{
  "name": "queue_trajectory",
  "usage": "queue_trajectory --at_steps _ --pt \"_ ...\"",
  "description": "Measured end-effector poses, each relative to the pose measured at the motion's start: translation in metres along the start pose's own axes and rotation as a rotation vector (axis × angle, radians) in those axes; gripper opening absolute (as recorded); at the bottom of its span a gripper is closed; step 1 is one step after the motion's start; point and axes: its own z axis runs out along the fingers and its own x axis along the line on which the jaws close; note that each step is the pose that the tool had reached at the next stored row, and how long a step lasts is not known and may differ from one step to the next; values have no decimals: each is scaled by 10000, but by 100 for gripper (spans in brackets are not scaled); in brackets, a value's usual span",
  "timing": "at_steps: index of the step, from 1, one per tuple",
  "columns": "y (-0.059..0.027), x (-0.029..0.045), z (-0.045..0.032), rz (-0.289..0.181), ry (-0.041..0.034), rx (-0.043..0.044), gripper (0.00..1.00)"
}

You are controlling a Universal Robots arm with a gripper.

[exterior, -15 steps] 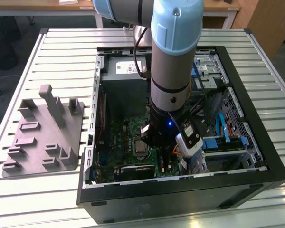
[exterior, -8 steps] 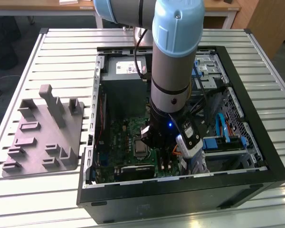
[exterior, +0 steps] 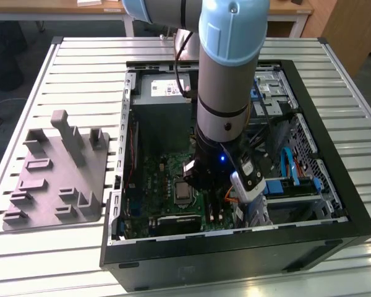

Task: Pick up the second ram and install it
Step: 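Press down the second ram until it locks into place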

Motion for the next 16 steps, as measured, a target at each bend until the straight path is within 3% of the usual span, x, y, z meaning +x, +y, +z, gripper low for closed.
queue_trajectory --at_steps 3,13,16 --pt "62 0 -8 0 0 12 10" --pt "509 -10 -29 0 1 24 10" --pt "568 -13 -32 0 1 24 10"
